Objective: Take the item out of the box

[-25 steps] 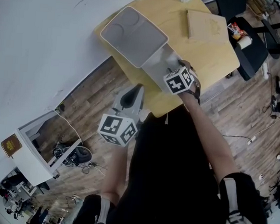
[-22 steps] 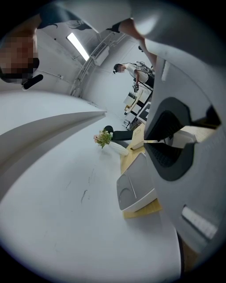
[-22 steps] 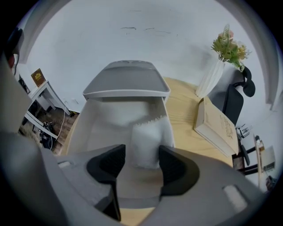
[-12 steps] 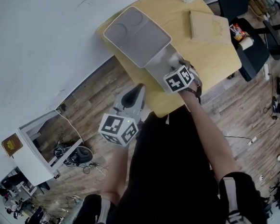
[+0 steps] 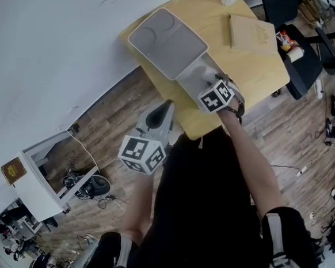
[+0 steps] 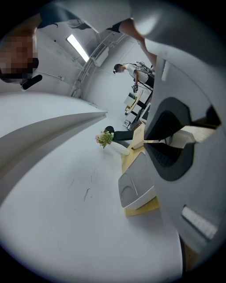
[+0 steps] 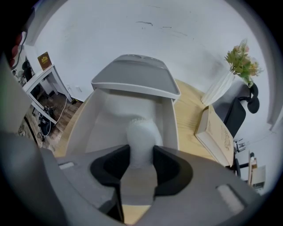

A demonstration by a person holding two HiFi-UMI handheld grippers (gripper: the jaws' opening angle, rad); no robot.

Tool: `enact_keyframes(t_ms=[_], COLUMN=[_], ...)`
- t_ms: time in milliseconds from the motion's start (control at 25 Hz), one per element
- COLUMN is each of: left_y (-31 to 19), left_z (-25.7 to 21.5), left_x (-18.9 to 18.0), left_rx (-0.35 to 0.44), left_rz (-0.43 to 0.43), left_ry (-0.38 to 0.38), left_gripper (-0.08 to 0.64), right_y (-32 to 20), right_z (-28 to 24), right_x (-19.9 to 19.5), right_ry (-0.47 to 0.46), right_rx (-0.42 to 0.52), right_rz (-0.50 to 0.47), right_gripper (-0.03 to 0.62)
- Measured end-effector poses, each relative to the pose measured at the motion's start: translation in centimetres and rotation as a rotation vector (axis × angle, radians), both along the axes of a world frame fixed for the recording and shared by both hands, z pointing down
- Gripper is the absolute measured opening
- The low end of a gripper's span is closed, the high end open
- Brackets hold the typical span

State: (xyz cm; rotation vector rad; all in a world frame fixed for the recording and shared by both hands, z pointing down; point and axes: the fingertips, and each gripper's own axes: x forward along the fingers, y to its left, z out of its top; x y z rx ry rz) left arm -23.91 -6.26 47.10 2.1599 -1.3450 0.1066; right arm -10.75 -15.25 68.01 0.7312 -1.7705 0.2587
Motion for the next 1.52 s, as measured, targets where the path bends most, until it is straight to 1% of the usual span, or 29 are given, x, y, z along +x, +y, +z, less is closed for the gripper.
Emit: enact_keyframes(t_ms=[240,480,560,680,880,1080,1240,1320,1520], left_y=[0.8,1.2,1.4,1.6,1.4,1.0,1.2,1.3,1.3], left_z=[0.1,-0.8,-1.2,-1.4,-2.1,-3.7,-4.4,-4.6,-5.4], left_x=[0.0,1.1,1.2,0.9,1.3,4.4,8.1,10.1,15.6], left_rx=[0.007,0.030,0.039,0.035,0.035,0.057,0.070,0.067,0.077], left_rz=[0.008,0.013,0.001,-0.028,-0.093,-0.123,-0.131,-0.133,-0.144], left_ry=[0.002,-0.005,-0.010,-0.013,-0.022,-0.034,-0.046,-0.050,-0.053], left_gripper=[0.026,0.026,0.026,0.026,0.026,0.026,0.026,0.026,0.026], right_y=[0.5,1.1,1.3,1.9,2.3,2.6,3.3,3.6,4.2], right_z=[-2.2,-5.3,-6.3,-7.7,-10.2,-13.7,-17.6,-19.5,-22.6], right_x=[-0.6,-0.6,-1.0,-1.6,-1.3,0.0,1.6,3.1,8.6], right_ry=[-0.034,-0.114,-0.154,-0.221,-0.334,-0.468,-0.623,-0.685,-0.780], right_rx=[0.048,0.099,0.114,0.131,0.144,0.161,0.152,0.156,0.160], right_rz=[-0.010,-0.018,-0.026,-0.067,-0.119,-0.152,-0.187,-0.193,-0.197], right_gripper=[0.164,0.164,0.164,0.163,0.161,0.158,0.158,0.156,0.155])
